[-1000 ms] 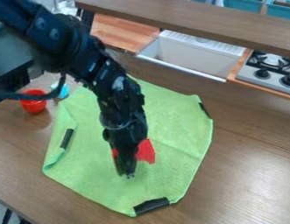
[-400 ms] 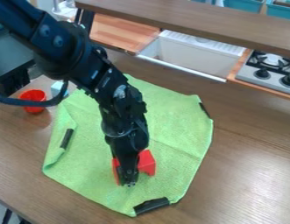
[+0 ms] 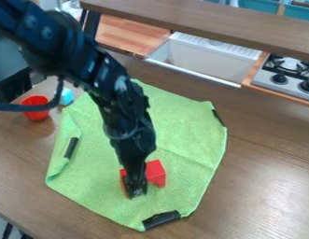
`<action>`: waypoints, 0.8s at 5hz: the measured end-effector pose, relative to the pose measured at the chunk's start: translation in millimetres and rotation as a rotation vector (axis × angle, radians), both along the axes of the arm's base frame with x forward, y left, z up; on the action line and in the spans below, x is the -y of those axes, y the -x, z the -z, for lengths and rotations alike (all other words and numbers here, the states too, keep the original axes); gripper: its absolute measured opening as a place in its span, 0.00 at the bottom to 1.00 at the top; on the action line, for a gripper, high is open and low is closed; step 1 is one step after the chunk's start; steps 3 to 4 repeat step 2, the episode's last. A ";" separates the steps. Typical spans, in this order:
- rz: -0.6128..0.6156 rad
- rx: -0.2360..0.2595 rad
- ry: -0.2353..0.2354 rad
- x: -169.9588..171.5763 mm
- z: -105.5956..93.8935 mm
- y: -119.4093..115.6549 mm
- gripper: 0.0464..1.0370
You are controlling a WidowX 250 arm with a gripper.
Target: Place the red object on the bottom right side of the cloth
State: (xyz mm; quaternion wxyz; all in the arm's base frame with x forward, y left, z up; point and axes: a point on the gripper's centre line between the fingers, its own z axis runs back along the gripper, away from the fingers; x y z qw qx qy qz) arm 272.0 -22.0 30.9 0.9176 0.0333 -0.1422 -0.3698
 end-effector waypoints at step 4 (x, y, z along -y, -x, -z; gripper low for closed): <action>0.018 0.059 0.215 -36.2 -84.6 17.2 0.96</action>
